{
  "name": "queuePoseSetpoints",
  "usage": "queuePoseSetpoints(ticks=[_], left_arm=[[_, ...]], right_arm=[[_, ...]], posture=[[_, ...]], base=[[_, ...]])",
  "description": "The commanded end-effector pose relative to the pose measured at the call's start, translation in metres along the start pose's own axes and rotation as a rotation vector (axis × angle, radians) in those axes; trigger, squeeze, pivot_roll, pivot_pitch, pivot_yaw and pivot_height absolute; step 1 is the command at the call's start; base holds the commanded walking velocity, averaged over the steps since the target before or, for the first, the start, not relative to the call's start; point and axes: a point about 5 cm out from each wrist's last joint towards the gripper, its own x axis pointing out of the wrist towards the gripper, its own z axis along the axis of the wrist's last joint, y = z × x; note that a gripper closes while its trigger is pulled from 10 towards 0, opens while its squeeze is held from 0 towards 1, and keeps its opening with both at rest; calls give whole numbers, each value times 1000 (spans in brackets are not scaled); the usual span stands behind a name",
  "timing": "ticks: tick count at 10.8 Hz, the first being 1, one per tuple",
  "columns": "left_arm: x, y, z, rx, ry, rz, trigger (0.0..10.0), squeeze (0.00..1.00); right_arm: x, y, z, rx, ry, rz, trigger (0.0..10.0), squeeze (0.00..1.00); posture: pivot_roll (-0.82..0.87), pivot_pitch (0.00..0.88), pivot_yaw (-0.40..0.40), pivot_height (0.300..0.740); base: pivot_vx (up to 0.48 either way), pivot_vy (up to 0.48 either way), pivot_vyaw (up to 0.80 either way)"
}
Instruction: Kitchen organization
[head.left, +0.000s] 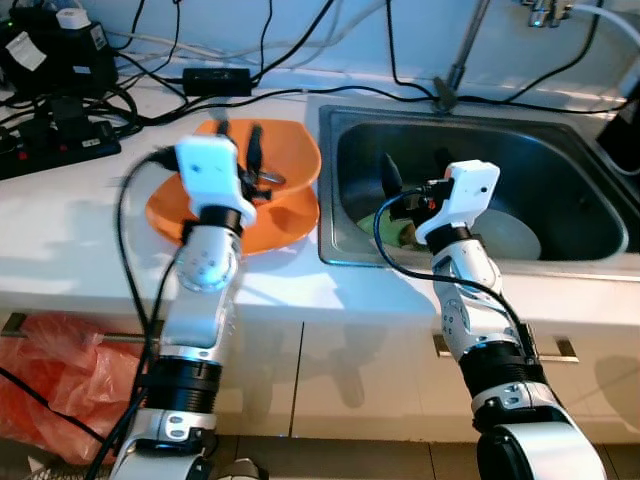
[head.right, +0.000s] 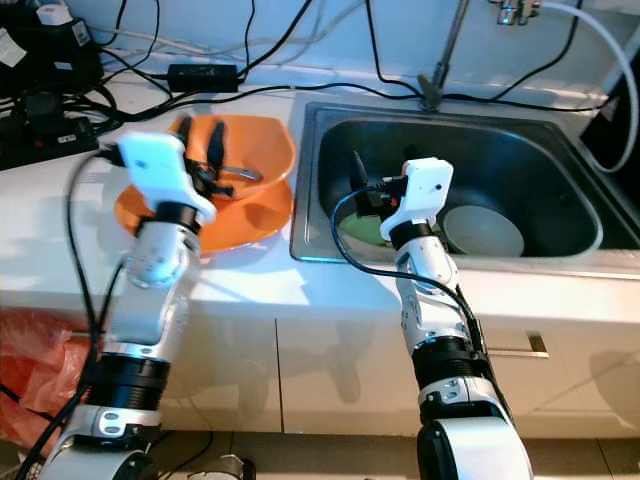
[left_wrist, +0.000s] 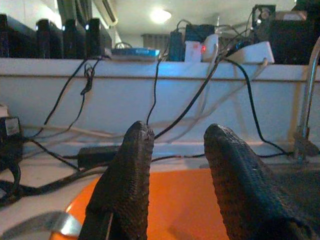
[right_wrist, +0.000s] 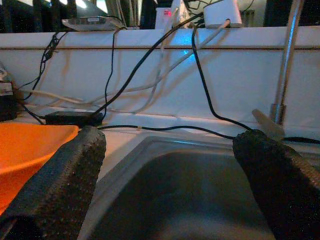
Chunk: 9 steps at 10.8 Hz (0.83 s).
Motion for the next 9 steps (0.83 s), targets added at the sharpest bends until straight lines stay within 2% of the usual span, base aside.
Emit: queuePoseSetpoints(ticks=[1,2,3,4,6,7,9], left_arm=[[6,-2,15,-49,-54,-4,10000,0],[11,6,26,-115,-80,33,10000,0],[17,29,37,-194,-89,109,10000,0],[19,46,38,-211,-80,155,10000,0],[19,82,26,-247,18,263,10000,0],[16,96,18,-306,72,316,10000,0],[5,105,16,-473,72,368,10000,0]], right_arm=[[-1,-4,1,-2,-4,-11,10000,0],[0,-4,1,-1,-5,-11,10000,0],[0,-4,1,0,-5,-12,10000,0],[0,-3,0,2,-4,-12,10000,0],[0,-2,0,4,-3,-9,10000,0],[0,-2,0,4,-4,-7,10000,0],[-1,-3,0,2,-3,-10,10000,0]], posture=[[68,57,-56,740],[68,57,-56,740],[71,54,-54,740],[74,52,-52,740],[74,49,-48,740],[69,51,-46,740],[71,56,-48,740]], base=[[0,0,0],[0,0,0],[0,0,0],[0,0,0],[0,0,0],[0,0,0],[0,0,0]])
